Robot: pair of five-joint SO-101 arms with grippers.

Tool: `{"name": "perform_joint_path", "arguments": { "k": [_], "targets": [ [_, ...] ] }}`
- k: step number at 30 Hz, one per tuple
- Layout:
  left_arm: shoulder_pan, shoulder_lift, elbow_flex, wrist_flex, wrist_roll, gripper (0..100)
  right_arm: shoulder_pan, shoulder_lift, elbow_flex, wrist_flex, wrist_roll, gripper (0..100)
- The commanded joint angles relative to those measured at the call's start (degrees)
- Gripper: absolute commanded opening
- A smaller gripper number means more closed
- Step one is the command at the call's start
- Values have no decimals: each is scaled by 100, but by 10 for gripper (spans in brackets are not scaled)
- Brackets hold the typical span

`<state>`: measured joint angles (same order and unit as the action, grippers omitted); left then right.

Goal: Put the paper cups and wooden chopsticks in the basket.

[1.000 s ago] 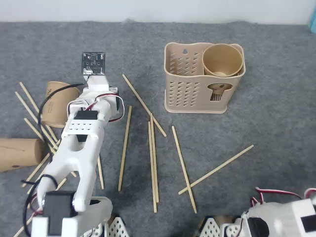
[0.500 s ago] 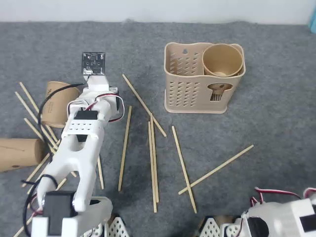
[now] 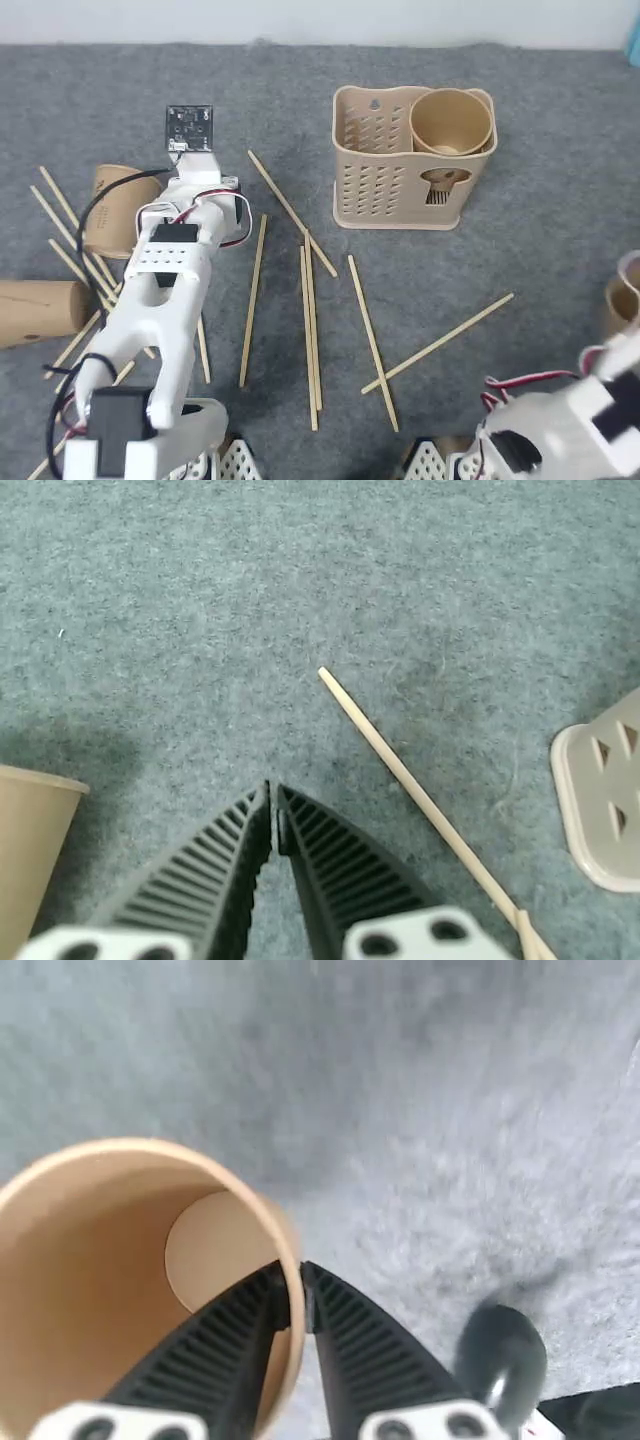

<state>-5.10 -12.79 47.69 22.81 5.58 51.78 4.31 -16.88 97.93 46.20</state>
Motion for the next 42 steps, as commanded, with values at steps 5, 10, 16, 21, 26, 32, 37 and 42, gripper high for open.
{"name": "perform_joint_path", "arguments": {
  "k": [5, 10, 16, 21, 26, 32, 37, 42],
  "targets": [
    [53, -35, -40, -114, -62, 12, -1921, -330, -2470, 400, -2646, 9],
    [53, -35, -40, -114, -62, 12, -2747, -303, -3798, 374, -3578, 9],
    [53, -35, -40, -123, -62, 12, -4022, -303, -4062, -4, -3727, 9],
    [53, -35, -40, -123, -70, 12, -4673, -303, -4062, -277, -3719, 9],
    [62, -26, -57, -132, -70, 12, -4998, -286, -4026, -602, -3719, 9],
    [62, -26, -66, -132, -70, 12, -5332, -259, -4026, -831, -3710, 9],
    [62, -26, -75, -132, -70, 12, -5332, 295, -4035, -822, -3710, 9],
    [62, -26, -75, -132, -70, 12, -5297, 822, -4079, -796, -3710, 9]
  ]
}}
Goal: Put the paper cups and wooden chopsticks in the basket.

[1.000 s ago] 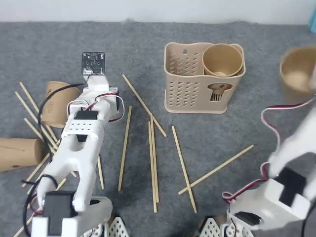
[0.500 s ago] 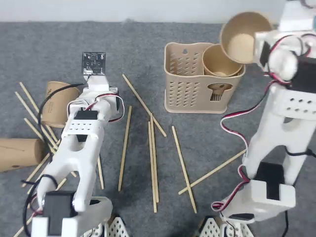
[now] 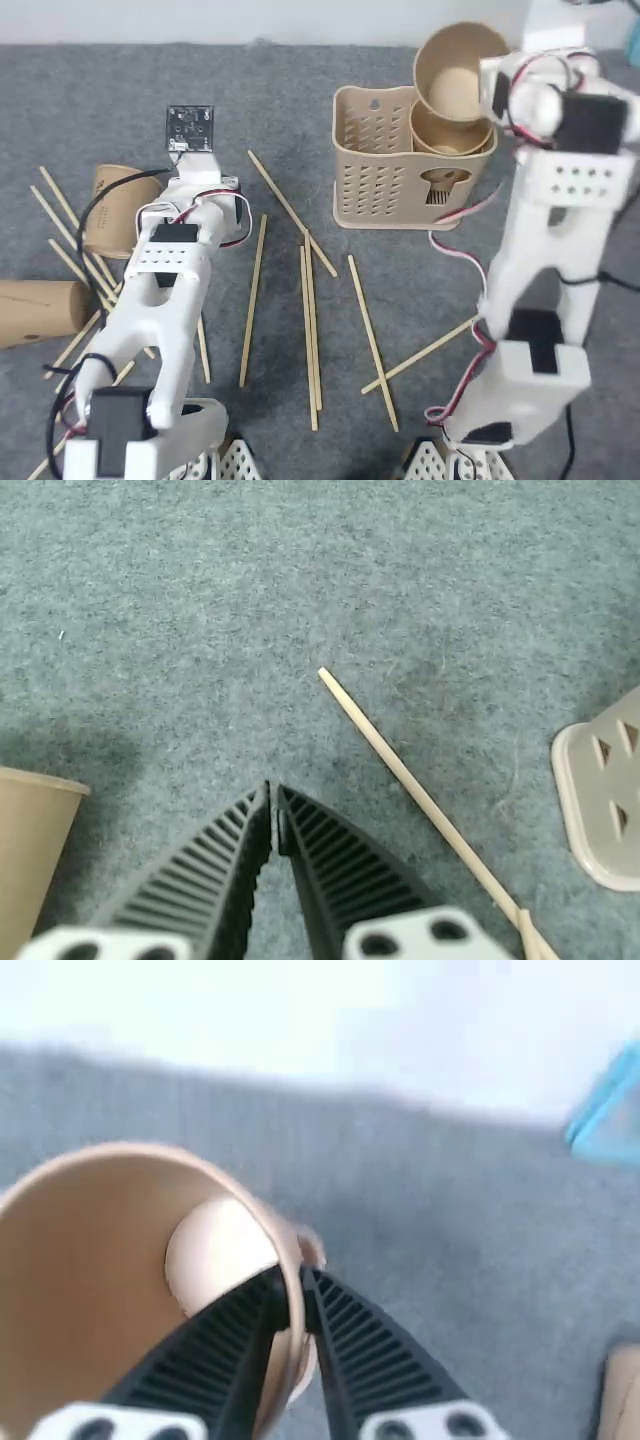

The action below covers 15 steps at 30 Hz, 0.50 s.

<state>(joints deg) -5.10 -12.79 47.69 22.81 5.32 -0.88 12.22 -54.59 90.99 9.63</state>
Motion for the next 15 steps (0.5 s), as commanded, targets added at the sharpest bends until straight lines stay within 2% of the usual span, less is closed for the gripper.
{"name": "perform_joint_path", "arguments": {
  "k": [1, 8, 15],
  "targets": [
    [62, -26, -75, -132, -44, 12, -13, 92, -281, -66, -53, 9],
    [62, -26, -57, -229, -44, 12, -268, 391, -264, 497, -70, 9],
    [62, -18, -31, -334, -44, 12, -259, 664, -290, 602, -88, 9]
  ]
}}
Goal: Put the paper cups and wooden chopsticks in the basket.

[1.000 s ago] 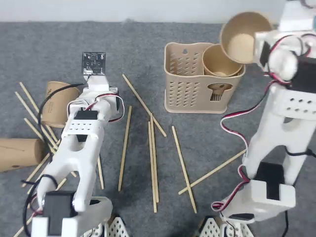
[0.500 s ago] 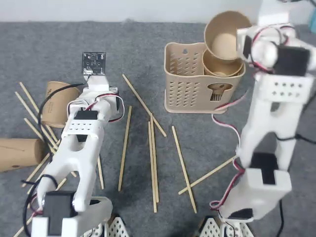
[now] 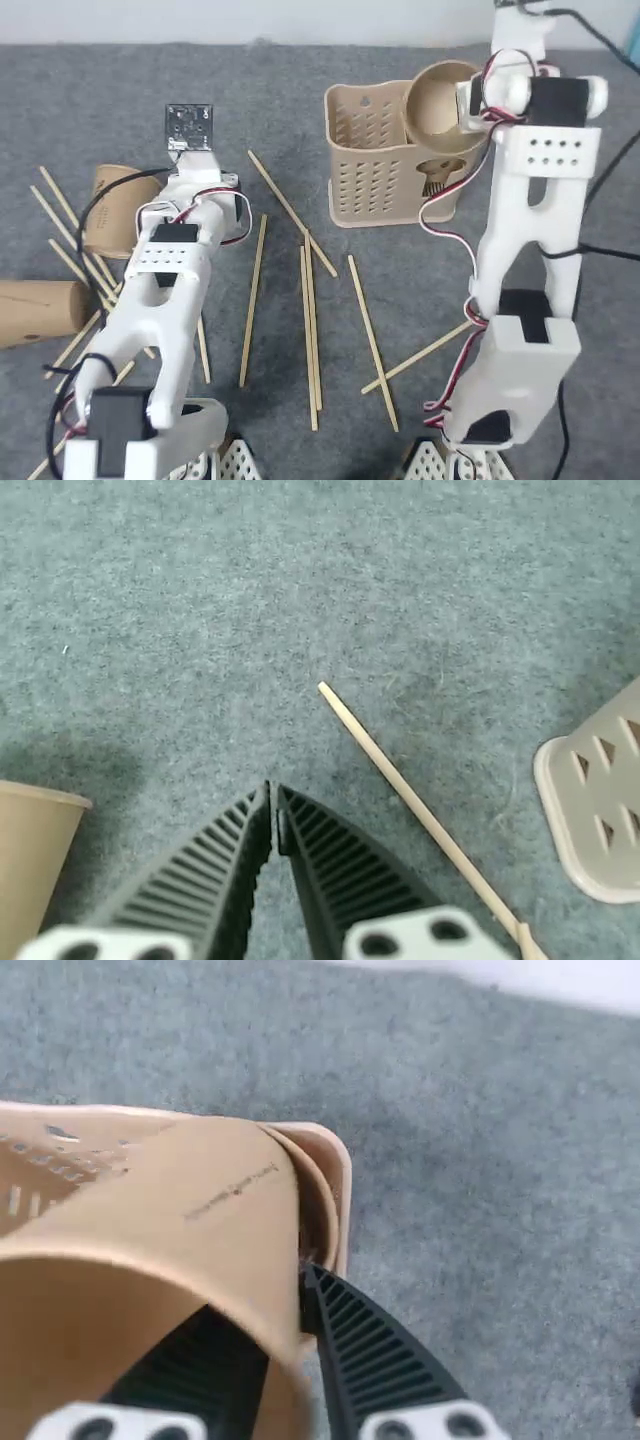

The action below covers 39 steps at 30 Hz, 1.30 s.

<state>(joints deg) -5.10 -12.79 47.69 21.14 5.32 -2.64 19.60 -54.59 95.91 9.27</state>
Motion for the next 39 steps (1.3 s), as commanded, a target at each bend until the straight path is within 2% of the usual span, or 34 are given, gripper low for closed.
{"name": "perform_joint_path", "arguments": {
  "k": [1, 14, 25, 30, 39],
  "targets": [
    [62, -18, -31, -167, -44, 12, -84, -127, -316, 189, -44, 9],
    [62, -18, -31, -167, -44, 12, -101, -444, -1204, 321, -26, 9],
    [62, -18, 22, -202, -44, 12, 101, -435, -1046, 664, -18, 9],
    [62, -18, 22, -202, -44, 12, 66, -435, -589, 673, 281, 9],
    [62, -18, 22, -202, -44, 12, 198, -444, -229, 673, 378, 15]
  ]
}}
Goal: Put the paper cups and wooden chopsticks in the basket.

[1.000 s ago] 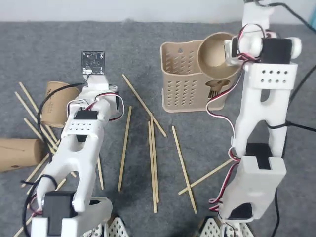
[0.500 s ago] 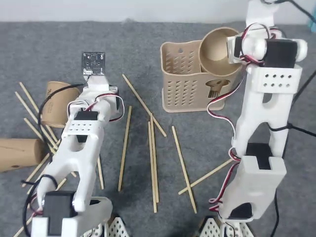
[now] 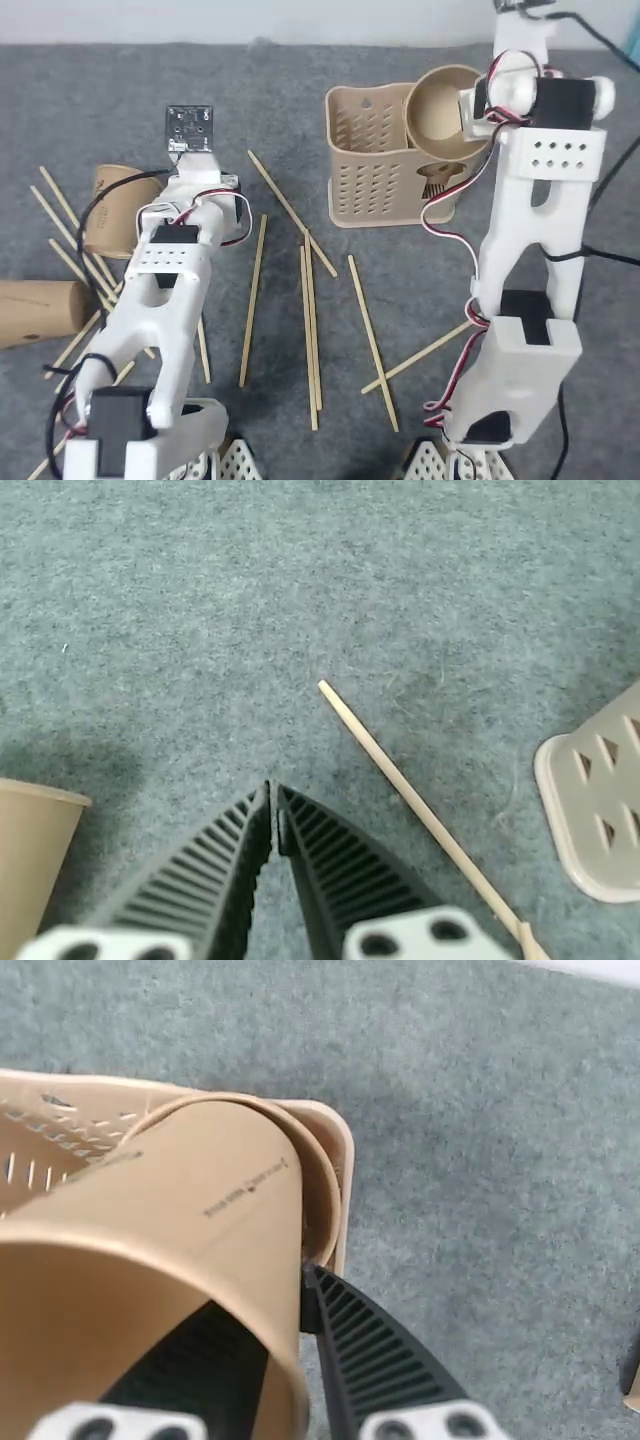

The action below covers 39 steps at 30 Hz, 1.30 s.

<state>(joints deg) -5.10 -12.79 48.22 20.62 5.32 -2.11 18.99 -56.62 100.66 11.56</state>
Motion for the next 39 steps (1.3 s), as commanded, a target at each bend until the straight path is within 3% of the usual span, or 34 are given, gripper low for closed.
{"name": "perform_joint_path", "arguments": {
  "k": [1, 8, 13, 19, 22, 28, 33, 39],
  "targets": [
    [62, -18, -31, -149, -44, 12, 145, -382, -26, 189, 149, 27],
    [62, -18, -31, -149, -44, 12, -48, -435, -536, 75, 132, 268],
    [62, -18, -22, -149, -44, 12, -40, -585, -1266, 233, -44, 237],
    [62, -18, -13, -149, -44, 12, 1402, -1042, -545, 215, -88, 208],
    [62, -18, -13, -149, -44, 12, 2149, -1086, 35, 198, 818, 208],
    [62, -18, -13, -149, -44, 12, 3248, -1077, 1380, 57, 3938, 208],
    [62, -26, -13, -149, -44, 12, 3934, -1138, 2831, -787, 4325, 208],
    [62, -26, -4, -149, -44, 12, 4409, -1138, 4281, -2712, 4316, 209]
  ]
}}
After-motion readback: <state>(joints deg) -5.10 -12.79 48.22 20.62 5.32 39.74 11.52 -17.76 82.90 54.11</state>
